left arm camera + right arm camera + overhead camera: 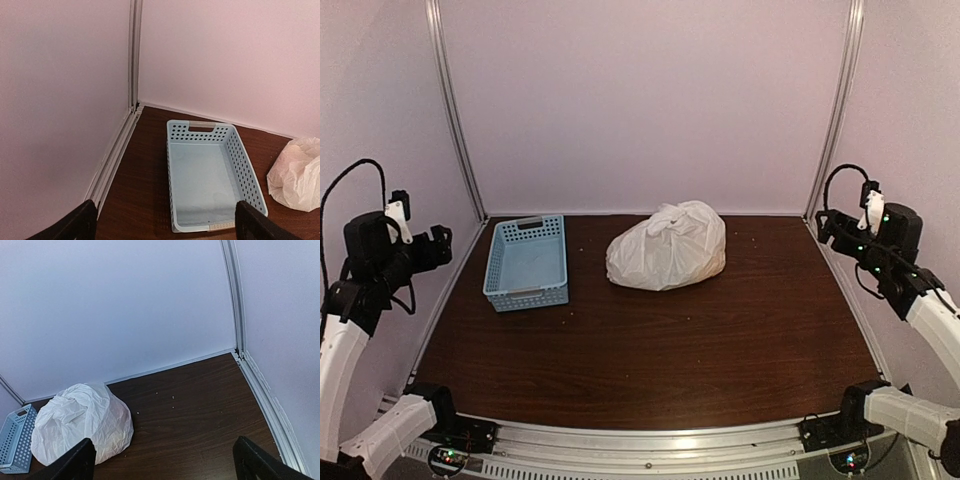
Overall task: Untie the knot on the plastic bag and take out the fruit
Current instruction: Pick up the takeout bag from the center of the board.
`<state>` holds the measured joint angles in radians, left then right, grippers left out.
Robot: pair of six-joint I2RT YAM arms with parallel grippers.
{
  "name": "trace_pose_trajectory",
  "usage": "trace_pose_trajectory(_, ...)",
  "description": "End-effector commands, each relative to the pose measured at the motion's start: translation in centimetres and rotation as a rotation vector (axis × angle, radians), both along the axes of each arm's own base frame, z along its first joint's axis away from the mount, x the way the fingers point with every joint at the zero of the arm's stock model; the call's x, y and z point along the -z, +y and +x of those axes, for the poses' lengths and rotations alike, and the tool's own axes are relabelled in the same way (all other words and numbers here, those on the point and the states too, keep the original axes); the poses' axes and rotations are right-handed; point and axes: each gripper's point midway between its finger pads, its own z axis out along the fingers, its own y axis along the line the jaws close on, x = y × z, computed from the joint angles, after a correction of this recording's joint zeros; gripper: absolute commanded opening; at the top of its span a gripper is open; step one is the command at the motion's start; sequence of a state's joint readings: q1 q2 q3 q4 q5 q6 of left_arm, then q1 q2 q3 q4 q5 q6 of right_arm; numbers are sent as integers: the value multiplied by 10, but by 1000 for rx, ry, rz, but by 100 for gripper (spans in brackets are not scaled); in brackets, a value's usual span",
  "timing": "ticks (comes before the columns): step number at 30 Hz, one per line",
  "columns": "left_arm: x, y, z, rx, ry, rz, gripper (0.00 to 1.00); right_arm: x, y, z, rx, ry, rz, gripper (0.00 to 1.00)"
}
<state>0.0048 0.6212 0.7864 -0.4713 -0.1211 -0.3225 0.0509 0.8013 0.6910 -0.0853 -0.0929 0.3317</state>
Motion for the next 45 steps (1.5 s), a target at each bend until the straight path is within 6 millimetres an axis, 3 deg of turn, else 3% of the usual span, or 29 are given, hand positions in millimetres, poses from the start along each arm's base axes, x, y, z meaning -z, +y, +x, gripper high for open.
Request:
trace_pose_trajectory(1,3,-28,12,185,39,44,97,-2,28,4,-135,42,-15,95)
trace_pose_trajectory(4,4,-62,22,335,29,28,97,4,58,14,-216,88,-39,94)
trace_pose_trajectory(11,-24,-114,43,565,-54,77,97,4,145,33,-368,151,-166,93)
trace_pose_trajectory(19,-8,-113,42,569,-30,110,97,16,208,85,-415,218,-125,93)
trace_pose_trajectory(20,-8,-111,41,562,-34,113,97,24,215,94,-410,239,-118,93)
trace_pose_trajectory(24,-12,-107,40,533,-44,97,97,26,241,119,-397,241,-70,93)
trace_pose_trajectory(36,-3,-112,42,556,-23,75,98,63,291,178,-287,284,-51,92)
trace_pose_trajectory(45,-3,-113,41,559,-23,73,97,90,291,200,-156,329,-95,90)
